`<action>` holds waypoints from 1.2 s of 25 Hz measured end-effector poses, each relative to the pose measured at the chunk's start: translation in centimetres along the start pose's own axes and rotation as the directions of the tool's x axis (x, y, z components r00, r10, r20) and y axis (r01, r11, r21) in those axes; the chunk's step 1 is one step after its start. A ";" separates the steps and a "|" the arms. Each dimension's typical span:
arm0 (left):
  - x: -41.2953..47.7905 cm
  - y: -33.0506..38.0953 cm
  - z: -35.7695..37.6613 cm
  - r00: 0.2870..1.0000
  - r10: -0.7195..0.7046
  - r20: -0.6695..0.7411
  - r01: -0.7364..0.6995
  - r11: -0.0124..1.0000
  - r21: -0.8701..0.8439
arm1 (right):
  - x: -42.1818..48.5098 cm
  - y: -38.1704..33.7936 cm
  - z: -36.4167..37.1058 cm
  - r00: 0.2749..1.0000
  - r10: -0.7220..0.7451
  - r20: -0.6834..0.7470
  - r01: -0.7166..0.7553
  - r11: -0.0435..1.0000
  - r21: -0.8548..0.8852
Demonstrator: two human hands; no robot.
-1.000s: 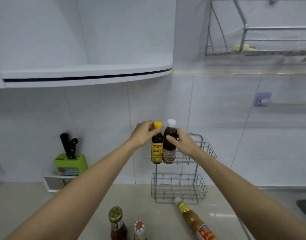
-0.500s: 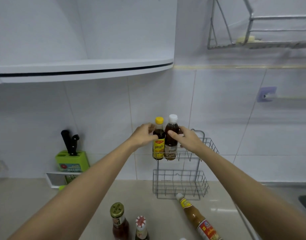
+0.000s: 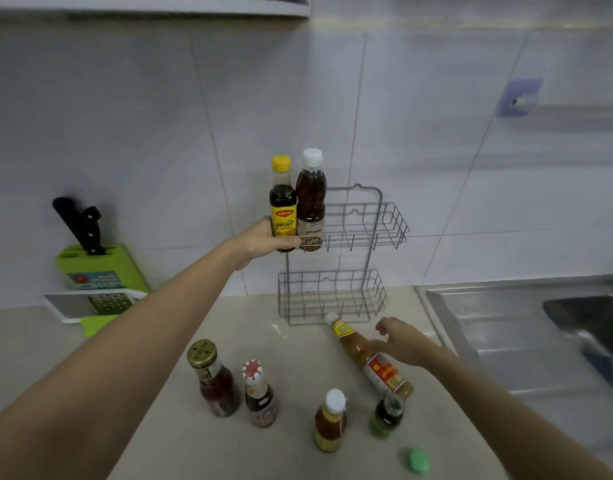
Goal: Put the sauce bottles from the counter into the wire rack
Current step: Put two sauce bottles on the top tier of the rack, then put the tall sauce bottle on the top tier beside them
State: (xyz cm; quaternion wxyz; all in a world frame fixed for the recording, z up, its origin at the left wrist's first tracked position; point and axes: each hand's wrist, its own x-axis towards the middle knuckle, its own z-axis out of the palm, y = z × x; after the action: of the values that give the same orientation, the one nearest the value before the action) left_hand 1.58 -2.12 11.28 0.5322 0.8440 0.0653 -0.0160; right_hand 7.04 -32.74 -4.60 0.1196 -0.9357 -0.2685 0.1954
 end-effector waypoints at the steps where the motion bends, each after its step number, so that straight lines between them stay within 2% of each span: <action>1: 0.2 -0.2 0.2 1.000 0.016 -0.006 -0.016 1.000 -0.017 | 0.6 0.1 0.9 0.998 0.037 0.045 -0.038 0.999 0.008; 5: 0.9 -1.2 0.2 0.999 0.036 -0.028 -0.036 0.999 -0.019 | 3.2 -1.0 3.3 0.987 0.106 0.117 -0.116 0.990 0.078; 11: 2.3 -2.4 -0.3 0.999 0.034 -0.027 -0.035 0.999 -0.036 | 6.4 -2.7 3.8 0.980 0.120 0.157 -0.141 0.982 0.127; 15: 2.6 -2.3 -0.9 0.999 0.023 0.027 -0.023 1.000 -0.001 | 7.1 -2.8 3.6 0.961 0.138 0.241 -0.185 0.966 0.183; 18: 2.6 -2.3 -0.8 1.000 0.024 0.013 -0.024 1.000 0.004 | 6.7 -3.4 4.5 0.953 0.147 0.264 -0.178 0.979 0.096; 20: 2.5 -2.5 -0.6 0.999 0.035 0.010 -0.035 0.999 -0.010 | 6.1 -4.0 4.9 0.965 0.119 0.235 -0.151 0.981 0.124; 24: 2.3 -2.0 -0.3 1.000 0.027 0.004 -0.027 1.000 -0.006 | 4.5 -4.8 2.4 0.997 -0.022 0.073 -0.007 0.927 0.374; 27: 1.7 -2.0 -0.3 1.000 0.005 -0.021 -0.006 1.000 -0.026 | 2.4 -5.2 -1.4 0.988 -0.128 -0.082 0.152 0.844 0.514; 30: 0.9 -1.3 0.1 1.000 -0.003 -0.023 0.003 1.000 -0.009 | -0.2 -5.6 -4.8 0.958 -0.201 -0.205 0.287 0.701 0.653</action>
State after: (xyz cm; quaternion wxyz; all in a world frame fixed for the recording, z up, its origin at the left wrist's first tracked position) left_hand 2.28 -1.54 9.98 0.5351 0.8417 0.0725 -0.0068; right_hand 6.36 -28.79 1.61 0.4915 -0.7938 -0.2931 0.2062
